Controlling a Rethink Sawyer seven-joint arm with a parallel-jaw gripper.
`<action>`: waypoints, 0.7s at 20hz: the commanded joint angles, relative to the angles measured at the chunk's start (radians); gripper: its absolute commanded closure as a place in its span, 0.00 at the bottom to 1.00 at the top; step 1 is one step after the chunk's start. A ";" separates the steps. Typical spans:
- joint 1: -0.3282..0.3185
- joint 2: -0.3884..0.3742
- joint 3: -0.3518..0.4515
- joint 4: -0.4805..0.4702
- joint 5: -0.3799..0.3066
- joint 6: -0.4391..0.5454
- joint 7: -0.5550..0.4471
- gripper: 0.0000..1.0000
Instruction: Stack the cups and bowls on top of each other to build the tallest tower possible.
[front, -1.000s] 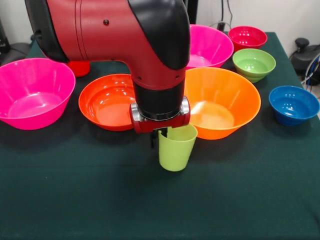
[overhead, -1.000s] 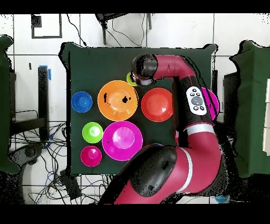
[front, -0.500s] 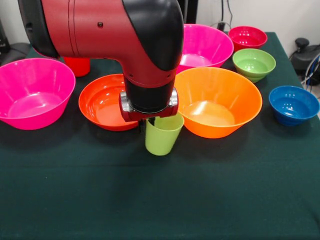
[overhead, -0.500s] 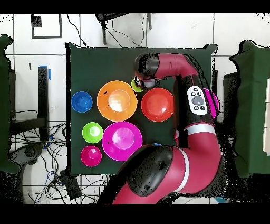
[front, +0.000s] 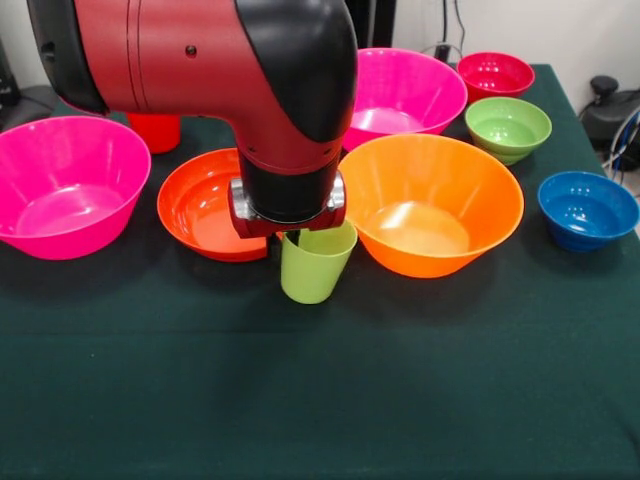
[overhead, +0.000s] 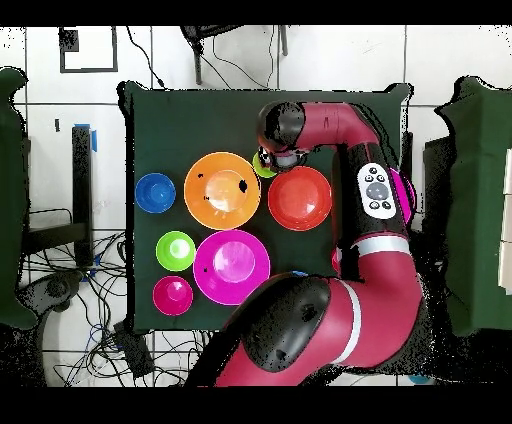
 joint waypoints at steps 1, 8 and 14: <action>-0.004 0.030 0.001 0.044 -0.064 -0.040 -0.210 1.00; -0.019 0.063 0.014 0.060 -0.052 -0.075 -0.197 1.00; -0.025 0.070 0.013 0.057 -0.053 -0.071 -0.205 1.00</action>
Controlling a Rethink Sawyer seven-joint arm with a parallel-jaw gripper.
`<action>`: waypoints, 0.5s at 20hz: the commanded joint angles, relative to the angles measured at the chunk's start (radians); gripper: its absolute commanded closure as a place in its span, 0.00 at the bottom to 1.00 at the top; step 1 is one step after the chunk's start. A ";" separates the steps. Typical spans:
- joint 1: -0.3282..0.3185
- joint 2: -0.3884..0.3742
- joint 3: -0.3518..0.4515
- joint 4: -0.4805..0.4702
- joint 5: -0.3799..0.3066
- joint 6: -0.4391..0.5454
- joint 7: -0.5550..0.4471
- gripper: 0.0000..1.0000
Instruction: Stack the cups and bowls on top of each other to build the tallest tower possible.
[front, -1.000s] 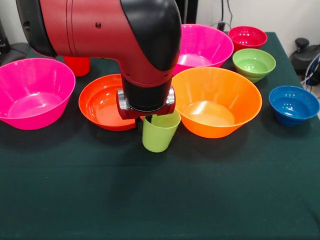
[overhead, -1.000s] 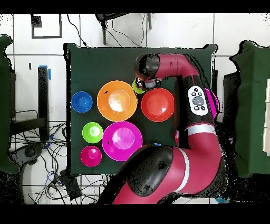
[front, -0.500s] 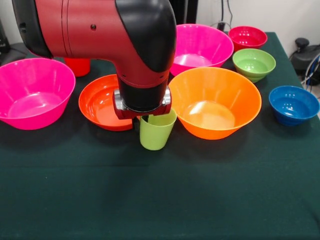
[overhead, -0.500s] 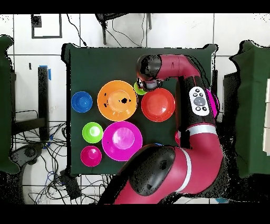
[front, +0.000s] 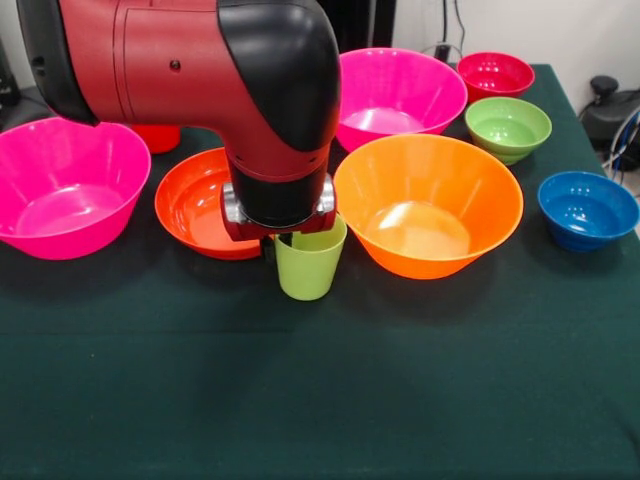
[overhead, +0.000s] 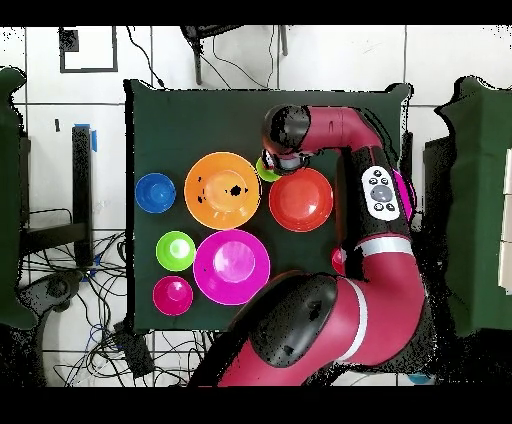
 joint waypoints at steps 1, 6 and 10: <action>-0.008 0.053 0.012 0.055 -0.058 -0.070 -0.205 1.00; -0.010 0.058 0.009 0.043 -0.061 -0.065 -0.213 1.00; -0.004 0.056 0.008 0.035 -0.063 -0.060 -0.208 1.00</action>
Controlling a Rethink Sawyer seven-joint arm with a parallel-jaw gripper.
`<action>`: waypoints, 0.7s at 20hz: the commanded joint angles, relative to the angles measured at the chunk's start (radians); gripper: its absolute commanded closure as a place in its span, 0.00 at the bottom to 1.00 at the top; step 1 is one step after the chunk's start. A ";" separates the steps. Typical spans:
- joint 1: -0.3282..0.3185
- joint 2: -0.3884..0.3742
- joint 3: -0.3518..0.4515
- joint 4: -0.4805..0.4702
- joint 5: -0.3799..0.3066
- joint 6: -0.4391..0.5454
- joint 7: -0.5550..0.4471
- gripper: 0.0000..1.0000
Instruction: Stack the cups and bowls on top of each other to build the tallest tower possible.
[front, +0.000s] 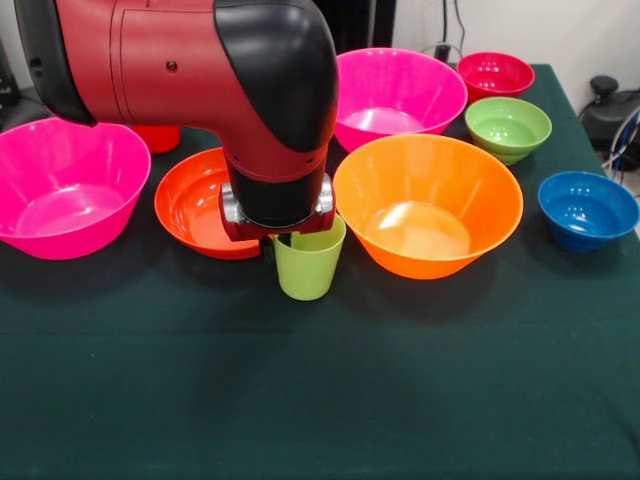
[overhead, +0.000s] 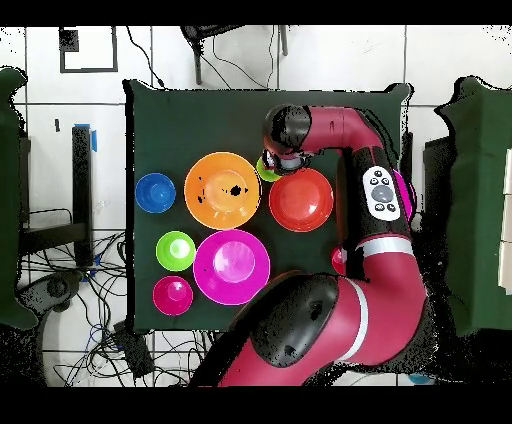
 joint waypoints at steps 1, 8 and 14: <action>-0.001 0.054 0.008 0.035 -0.066 -0.060 -0.207 1.00; 0.012 0.051 0.006 0.031 -0.067 -0.047 -0.196 0.00; 0.002 0.041 0.014 0.044 -0.056 -0.056 -0.200 1.00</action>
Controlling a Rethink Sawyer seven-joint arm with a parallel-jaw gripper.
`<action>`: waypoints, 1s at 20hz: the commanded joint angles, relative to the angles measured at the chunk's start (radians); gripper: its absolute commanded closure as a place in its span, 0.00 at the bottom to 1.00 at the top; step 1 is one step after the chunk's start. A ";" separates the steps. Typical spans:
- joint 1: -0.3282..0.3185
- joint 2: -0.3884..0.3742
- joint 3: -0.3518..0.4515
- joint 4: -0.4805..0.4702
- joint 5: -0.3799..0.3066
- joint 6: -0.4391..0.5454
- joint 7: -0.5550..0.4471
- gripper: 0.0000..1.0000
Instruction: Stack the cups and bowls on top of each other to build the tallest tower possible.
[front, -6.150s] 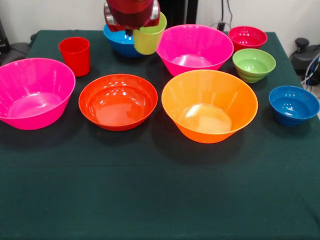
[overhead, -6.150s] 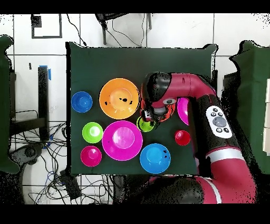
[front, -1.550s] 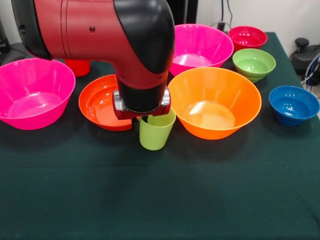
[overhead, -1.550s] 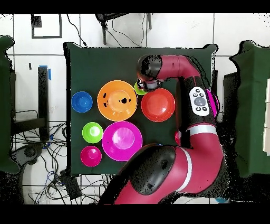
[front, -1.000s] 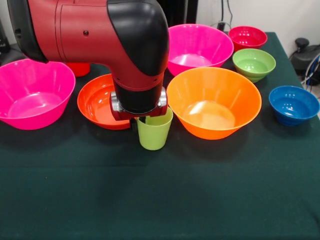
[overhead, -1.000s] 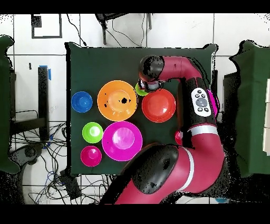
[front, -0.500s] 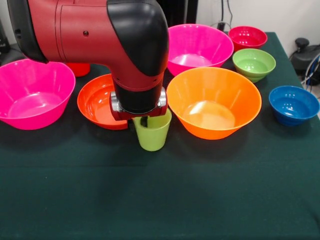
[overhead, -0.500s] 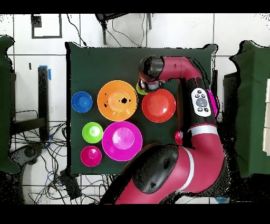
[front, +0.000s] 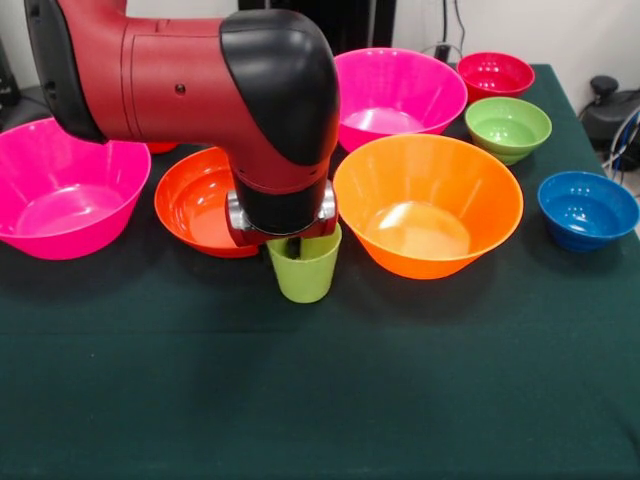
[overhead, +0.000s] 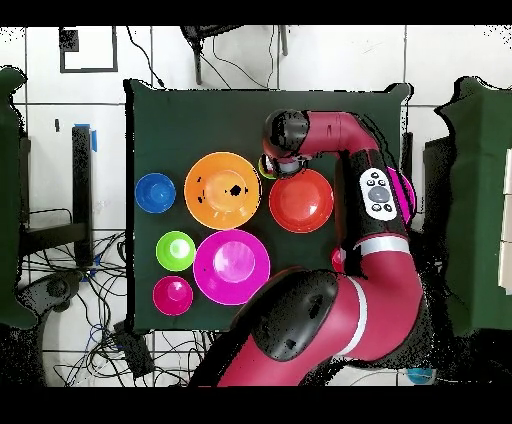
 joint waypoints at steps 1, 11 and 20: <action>0.004 0.020 0.012 0.038 -0.055 -0.050 -0.202 1.00; 0.013 -0.066 0.004 0.074 -0.043 -0.007 -0.196 1.00; 0.000 -0.064 0.021 0.117 -0.034 -0.053 -0.182 1.00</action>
